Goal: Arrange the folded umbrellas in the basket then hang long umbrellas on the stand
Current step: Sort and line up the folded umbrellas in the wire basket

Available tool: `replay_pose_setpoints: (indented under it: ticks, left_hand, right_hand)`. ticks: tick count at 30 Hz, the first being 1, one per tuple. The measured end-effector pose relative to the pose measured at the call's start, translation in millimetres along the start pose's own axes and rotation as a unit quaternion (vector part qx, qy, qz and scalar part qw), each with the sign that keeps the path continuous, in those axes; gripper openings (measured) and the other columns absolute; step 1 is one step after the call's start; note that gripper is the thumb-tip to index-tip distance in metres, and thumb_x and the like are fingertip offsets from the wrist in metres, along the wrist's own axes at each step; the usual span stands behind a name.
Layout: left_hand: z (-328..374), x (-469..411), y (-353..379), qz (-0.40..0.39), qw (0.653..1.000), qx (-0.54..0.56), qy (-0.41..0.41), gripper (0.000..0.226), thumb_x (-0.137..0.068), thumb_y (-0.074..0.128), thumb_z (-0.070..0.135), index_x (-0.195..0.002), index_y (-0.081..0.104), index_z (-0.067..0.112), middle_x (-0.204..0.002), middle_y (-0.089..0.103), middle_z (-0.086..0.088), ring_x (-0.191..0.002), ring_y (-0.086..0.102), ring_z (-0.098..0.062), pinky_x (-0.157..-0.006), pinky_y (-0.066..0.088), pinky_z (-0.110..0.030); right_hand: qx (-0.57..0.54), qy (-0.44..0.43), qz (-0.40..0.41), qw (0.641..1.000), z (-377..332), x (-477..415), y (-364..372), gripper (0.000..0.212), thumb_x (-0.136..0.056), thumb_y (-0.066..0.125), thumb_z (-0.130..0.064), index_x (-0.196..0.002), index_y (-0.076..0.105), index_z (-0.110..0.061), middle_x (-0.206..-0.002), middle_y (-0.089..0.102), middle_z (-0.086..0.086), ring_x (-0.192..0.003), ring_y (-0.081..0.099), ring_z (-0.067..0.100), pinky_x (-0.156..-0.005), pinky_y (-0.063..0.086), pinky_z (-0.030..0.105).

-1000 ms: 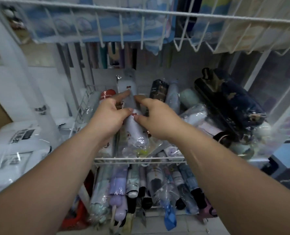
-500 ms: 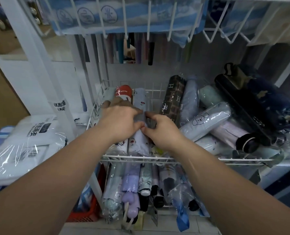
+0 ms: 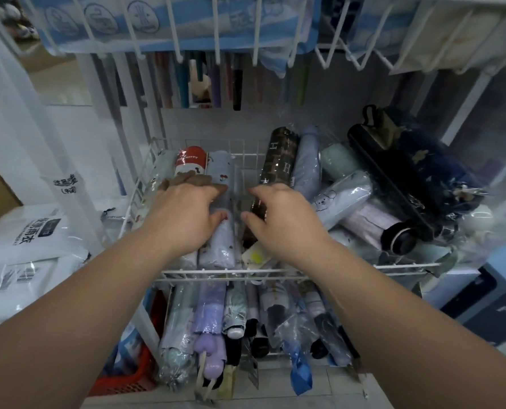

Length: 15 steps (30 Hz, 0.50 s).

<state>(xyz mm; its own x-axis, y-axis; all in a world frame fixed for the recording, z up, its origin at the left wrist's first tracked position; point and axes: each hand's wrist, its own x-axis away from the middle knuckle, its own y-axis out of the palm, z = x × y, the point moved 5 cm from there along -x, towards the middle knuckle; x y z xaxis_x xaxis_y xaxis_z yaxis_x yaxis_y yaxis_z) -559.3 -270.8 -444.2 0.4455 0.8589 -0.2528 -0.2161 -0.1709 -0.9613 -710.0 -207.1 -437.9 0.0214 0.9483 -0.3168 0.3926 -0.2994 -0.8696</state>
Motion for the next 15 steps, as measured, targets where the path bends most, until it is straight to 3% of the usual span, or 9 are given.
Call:
replay_pose_setpoints:
  ticks: [6, 11, 15]
  left_hand:
    - [79, -10, -16, 0.045, 0.978, 0.192, 0.071, 0.047, -0.092, 0.063, 0.040, -0.135, 0.060, 0.022, -0.123, 0.066, -0.006, -0.114, 0.058, -0.028, -0.096, 0.047, -0.039]
    - [147, -28, -22, 0.044, 0.966, 0.223, 0.121, 0.049, -0.092, 0.066, 0.035, -0.138, 0.058, 0.018, -0.130, 0.064, -0.008, -0.122, 0.056, -0.026, -0.098, 0.041, -0.029]
    - [192, -36, -27, 0.041, 0.944, 0.305, 0.119, 0.044, -0.097, 0.062, 0.031, -0.139, 0.057, 0.020, -0.136, 0.061, -0.004, -0.125, 0.055, -0.020, -0.099, 0.039, -0.022]
  right_hand:
    - [0.153, -0.023, 0.123, 0.980, 29, 7, -83, 0.035, -0.087, 0.067, -0.035, -0.111, 0.070, -0.009, -0.103, 0.066, 0.017, -0.099, 0.059, 0.039, -0.086, 0.048, 0.042]
    - [0.234, 0.006, 0.141, 0.962, 63, 14, -144, 0.039, -0.089, 0.064, -0.041, -0.115, 0.068, -0.013, -0.110, 0.065, 0.013, -0.105, 0.055, 0.039, -0.090, 0.048, 0.044]
    - [0.209, 0.078, 0.126, 0.967, 103, 27, -175, 0.045, -0.089, 0.064, -0.043, -0.125, 0.065, -0.017, -0.119, 0.064, 0.014, -0.112, 0.054, 0.041, -0.095, 0.046, 0.042]
